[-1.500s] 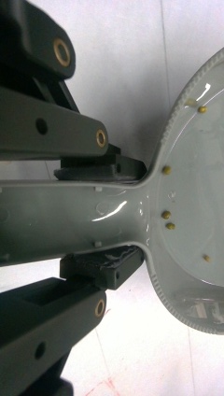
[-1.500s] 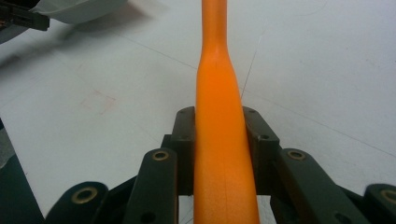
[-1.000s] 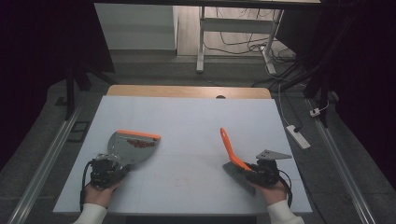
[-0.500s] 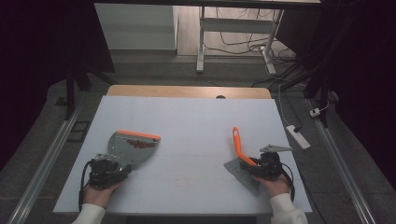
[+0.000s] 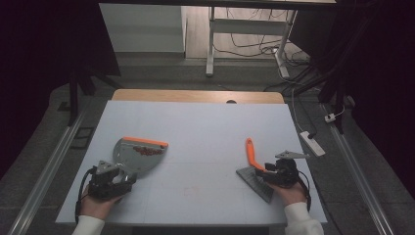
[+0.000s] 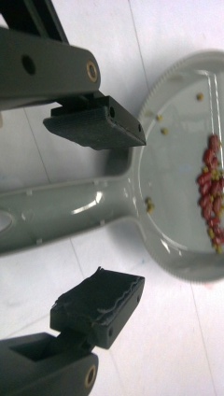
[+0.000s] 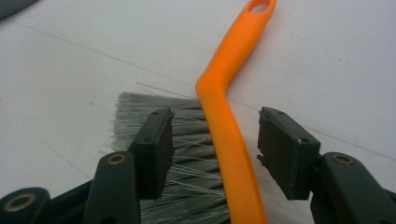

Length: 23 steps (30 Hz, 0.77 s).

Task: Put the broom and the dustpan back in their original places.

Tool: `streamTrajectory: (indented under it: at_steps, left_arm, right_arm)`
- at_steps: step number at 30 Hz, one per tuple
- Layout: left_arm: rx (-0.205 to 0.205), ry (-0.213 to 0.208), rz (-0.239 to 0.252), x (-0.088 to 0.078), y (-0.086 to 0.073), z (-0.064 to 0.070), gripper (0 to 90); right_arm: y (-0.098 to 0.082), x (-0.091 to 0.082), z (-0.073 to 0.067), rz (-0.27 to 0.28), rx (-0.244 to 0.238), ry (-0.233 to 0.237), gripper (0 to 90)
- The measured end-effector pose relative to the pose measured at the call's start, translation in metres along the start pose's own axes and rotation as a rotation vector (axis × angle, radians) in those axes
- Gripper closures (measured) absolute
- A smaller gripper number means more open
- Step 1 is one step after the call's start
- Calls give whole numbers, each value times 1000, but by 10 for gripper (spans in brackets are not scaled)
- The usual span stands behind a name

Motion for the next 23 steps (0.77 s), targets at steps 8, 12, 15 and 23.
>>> streamTrajectory:
  at_steps: [8, 12, 15, 23]
  left_arm:
    - [82, -137, 39, -2, 5, 11, 313]
    - [142, -201, 41, 1, 8, 19, 317]
    - [165, -256, 30, 5, 10, 23, 318]
    - [176, -291, -8, 13, 12, 24, 322]
  right_arm:
    - [4, -12, -15, 47, -89, 34, 472]
    - [5, -15, -28, 64, -145, 91, 472]
    - [3, -14, -37, 50, -181, 137, 474]
    - [1, -11, -44, 46, -222, 160, 473]
Point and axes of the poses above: each handheld gripper's, and its own axes: x roughly forward along the jaws, y roughly out of its top, z roughly to its right, the point moved 3 cm from there along x, roughly forward along the jaws, and after that the axes turned 6 degrees about z, right-handed, at the moved point
